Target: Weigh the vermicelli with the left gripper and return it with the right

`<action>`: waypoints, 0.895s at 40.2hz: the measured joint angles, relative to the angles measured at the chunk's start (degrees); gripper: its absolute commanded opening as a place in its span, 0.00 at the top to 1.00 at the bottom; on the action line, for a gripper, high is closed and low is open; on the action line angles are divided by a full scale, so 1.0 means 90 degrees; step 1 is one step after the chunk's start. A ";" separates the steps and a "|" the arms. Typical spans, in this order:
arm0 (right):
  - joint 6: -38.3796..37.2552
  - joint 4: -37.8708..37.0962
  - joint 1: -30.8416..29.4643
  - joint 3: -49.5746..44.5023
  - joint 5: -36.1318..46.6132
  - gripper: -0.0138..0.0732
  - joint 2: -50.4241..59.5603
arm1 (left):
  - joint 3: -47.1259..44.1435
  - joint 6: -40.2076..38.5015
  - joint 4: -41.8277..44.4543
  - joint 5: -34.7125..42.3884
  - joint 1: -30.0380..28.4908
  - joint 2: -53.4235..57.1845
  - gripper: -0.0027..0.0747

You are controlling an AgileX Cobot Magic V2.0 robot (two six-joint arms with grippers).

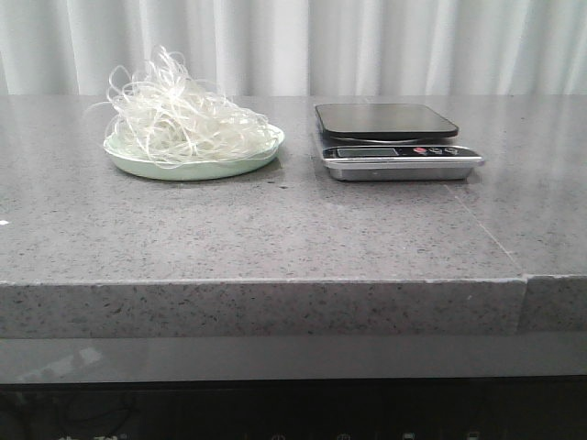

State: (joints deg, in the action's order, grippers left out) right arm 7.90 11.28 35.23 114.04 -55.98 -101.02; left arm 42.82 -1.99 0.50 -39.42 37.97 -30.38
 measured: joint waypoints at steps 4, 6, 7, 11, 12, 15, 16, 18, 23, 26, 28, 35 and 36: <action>-0.0060 -0.0162 0.0000 -0.0890 0.0283 0.33 0.0601 | 0.0000 0.0000 0.0000 -0.0002 0.0000 0.0000 0.40; -0.0087 -0.0211 0.0000 -0.1438 0.0436 0.33 0.0967 | 0.0000 0.0000 0.0000 -0.0013 0.0000 0.0000 0.40; -0.0100 -0.0243 0.0000 -0.1639 0.0516 0.33 0.1106 | 0.0000 0.0000 0.0000 -0.0013 0.0000 0.0000 0.40; -0.0183 -0.0378 0.0000 -0.2511 0.0718 0.33 0.1791 | 0.0000 0.0000 0.0000 -0.0024 0.0000 0.0000 0.40; -0.0237 -0.0426 0.0000 -0.2739 0.0756 0.33 0.1994 | 0.0000 0.0000 0.0000 -0.0024 0.0000 0.0000 0.40; -0.0400 -0.0592 0.0000 -0.3335 0.0791 0.33 0.2560 | 0.0000 0.0000 0.0000 -0.0024 0.0000 0.0000 0.40; -0.0449 -0.0676 0.0000 -0.3491 0.0791 0.33 0.2718 | 0.0000 0.0000 0.0000 -0.0024 0.0000 0.0000 0.40; -0.0574 -0.0820 0.0000 -0.3847 0.0791 0.33 0.3084 | 0.0000 0.0000 0.0000 -0.0024 0.0000 0.0000 0.40; -0.0982 -0.1160 -0.0021 -0.4700 0.0765 0.33 0.4037 | 0.0000 0.0000 0.0000 -0.0024 0.0000 0.0000 0.40; -0.1170 -0.1328 -0.0021 -0.5133 0.0723 0.33 0.4593 | 0.0000 0.0000 0.0000 -0.0024 0.0000 0.0000 0.40; -0.1287 -0.1377 -0.0021 -0.5419 0.0697 0.33 0.5051 | 0.0000 0.0000 0.0000 -0.0024 0.0000 0.0000 0.40; -0.1507 -0.1432 -0.0021 -0.6334 0.0551 0.33 0.6427 | 0.0000 0.0000 0.0000 -0.0024 0.0000 0.0000 0.40; -0.1519 -0.1432 -0.0021 -0.6466 0.0501 0.33 0.6584 | 0.0000 0.0000 0.0000 -0.0024 0.0000 0.0000 0.40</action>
State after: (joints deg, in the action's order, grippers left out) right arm -5.77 -1.61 35.04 55.85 -51.47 -41.77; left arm 42.82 -1.99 0.50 -39.63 37.97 -30.38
